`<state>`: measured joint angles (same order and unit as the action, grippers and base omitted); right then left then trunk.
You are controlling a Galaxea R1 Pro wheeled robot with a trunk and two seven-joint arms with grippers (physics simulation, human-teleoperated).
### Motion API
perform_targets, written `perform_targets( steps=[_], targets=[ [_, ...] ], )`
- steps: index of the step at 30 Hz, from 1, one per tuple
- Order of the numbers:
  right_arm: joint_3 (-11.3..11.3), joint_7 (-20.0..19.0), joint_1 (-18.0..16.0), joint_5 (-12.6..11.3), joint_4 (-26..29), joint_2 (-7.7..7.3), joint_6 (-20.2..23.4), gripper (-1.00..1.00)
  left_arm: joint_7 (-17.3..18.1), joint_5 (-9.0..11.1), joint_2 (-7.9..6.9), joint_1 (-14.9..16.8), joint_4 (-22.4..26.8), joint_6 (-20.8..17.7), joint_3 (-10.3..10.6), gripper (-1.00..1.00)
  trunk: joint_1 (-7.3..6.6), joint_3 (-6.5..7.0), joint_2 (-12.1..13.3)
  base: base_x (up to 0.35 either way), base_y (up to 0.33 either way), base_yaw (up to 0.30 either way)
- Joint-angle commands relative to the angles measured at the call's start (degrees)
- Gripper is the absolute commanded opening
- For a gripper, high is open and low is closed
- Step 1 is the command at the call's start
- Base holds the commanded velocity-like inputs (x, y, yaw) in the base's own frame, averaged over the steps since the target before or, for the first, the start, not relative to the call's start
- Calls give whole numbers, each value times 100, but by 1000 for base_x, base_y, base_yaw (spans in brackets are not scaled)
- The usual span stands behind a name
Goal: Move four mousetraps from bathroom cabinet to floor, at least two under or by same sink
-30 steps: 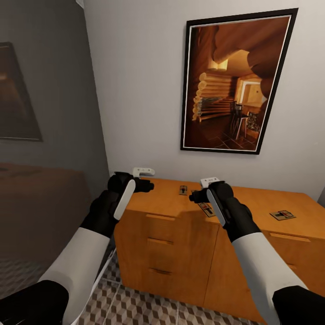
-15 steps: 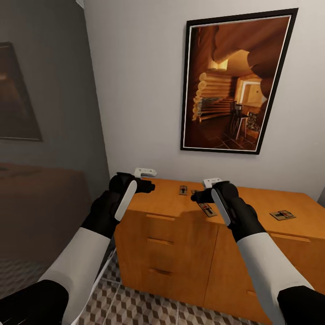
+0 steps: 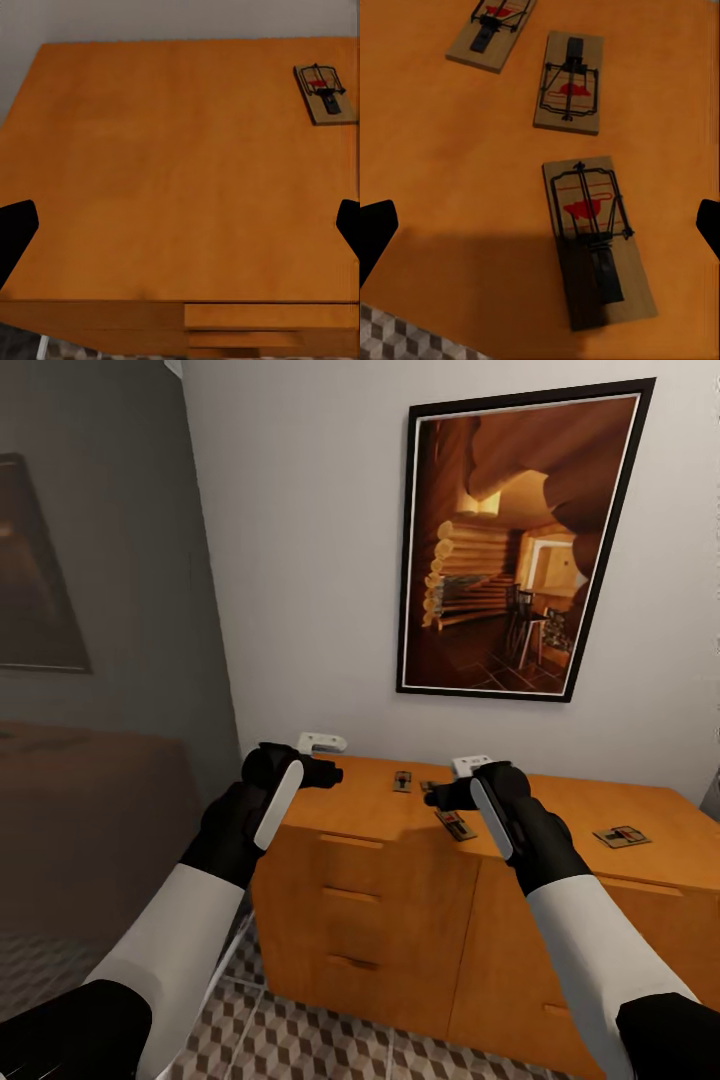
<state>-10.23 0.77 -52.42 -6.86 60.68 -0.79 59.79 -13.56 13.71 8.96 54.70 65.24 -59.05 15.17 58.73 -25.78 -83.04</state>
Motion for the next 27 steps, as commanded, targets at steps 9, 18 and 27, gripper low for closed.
perform_targets(
  steps=[9,18,27],
  targets=[
    [-14,6,-5,-26,-2,-9,21,100,-59,55,-1,5,-51,-14,-3,100,0,-7,-4,0,-58,0],
    [-14,4,-5,-26,-9,-9,21,100,-59,53,-1,5,-54,-11,-5,100,0,-7,-4,0,-10,0],
    [-9,-6,-5,-49,-38,-15,21,100,-59,45,0,4,-55,-10,-13,100,0,-7,-4,0,-2,0]
  ],
)
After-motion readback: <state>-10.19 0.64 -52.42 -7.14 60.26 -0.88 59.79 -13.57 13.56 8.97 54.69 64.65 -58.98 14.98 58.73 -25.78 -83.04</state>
